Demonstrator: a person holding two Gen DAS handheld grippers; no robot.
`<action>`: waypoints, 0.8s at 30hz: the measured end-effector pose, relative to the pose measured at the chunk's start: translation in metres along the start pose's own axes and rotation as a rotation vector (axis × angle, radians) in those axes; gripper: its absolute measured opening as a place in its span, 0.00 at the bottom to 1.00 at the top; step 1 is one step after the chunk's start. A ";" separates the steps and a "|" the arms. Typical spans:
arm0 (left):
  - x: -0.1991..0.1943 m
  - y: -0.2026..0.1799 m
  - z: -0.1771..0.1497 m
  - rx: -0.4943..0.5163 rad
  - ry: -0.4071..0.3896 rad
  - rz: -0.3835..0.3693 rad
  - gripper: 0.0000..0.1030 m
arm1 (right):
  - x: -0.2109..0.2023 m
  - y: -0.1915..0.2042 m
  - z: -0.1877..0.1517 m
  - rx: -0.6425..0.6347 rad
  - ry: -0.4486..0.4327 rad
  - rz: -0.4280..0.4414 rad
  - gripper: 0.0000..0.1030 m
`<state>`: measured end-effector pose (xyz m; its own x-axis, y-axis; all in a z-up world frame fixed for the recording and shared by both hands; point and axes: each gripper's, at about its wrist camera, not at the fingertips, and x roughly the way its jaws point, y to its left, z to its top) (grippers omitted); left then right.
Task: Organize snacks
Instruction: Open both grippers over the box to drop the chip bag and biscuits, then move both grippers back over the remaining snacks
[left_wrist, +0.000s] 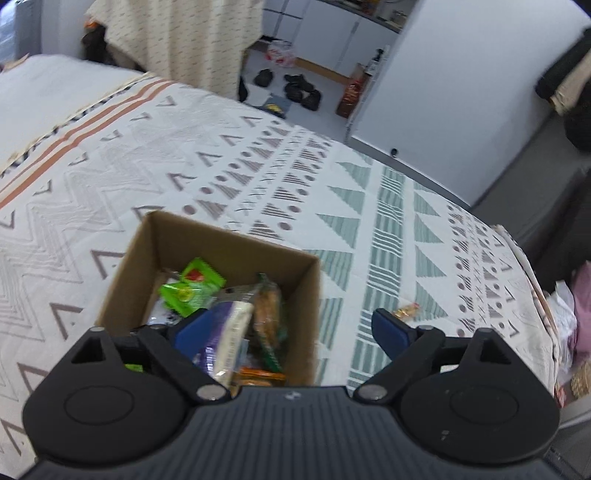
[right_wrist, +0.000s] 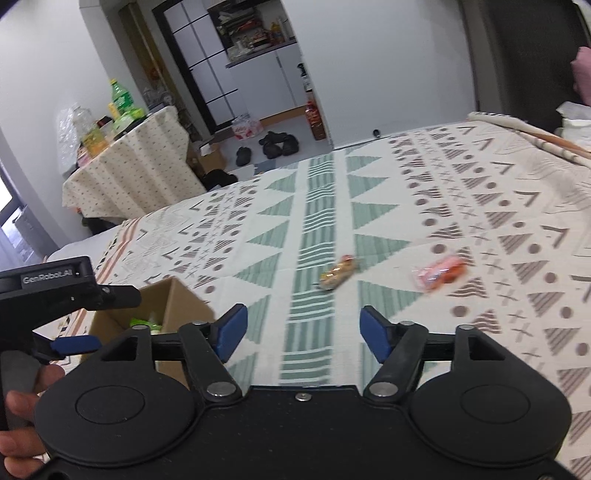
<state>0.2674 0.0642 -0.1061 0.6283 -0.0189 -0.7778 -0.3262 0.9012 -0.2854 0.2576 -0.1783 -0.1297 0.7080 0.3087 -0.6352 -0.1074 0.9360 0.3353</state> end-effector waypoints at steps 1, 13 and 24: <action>0.000 -0.004 -0.001 0.006 0.003 -0.002 0.93 | -0.003 -0.006 0.000 0.006 -0.005 -0.005 0.72; 0.013 -0.055 -0.017 0.127 0.010 -0.067 0.98 | -0.018 -0.073 -0.002 0.025 -0.044 -0.089 1.00; 0.030 -0.095 -0.032 0.255 0.003 -0.074 1.00 | -0.008 -0.121 -0.010 0.150 -0.034 -0.074 1.00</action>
<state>0.2944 -0.0360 -0.1203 0.6418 -0.0898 -0.7616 -0.0907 0.9773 -0.1916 0.2579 -0.2922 -0.1714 0.7338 0.2319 -0.6386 0.0491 0.9194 0.3902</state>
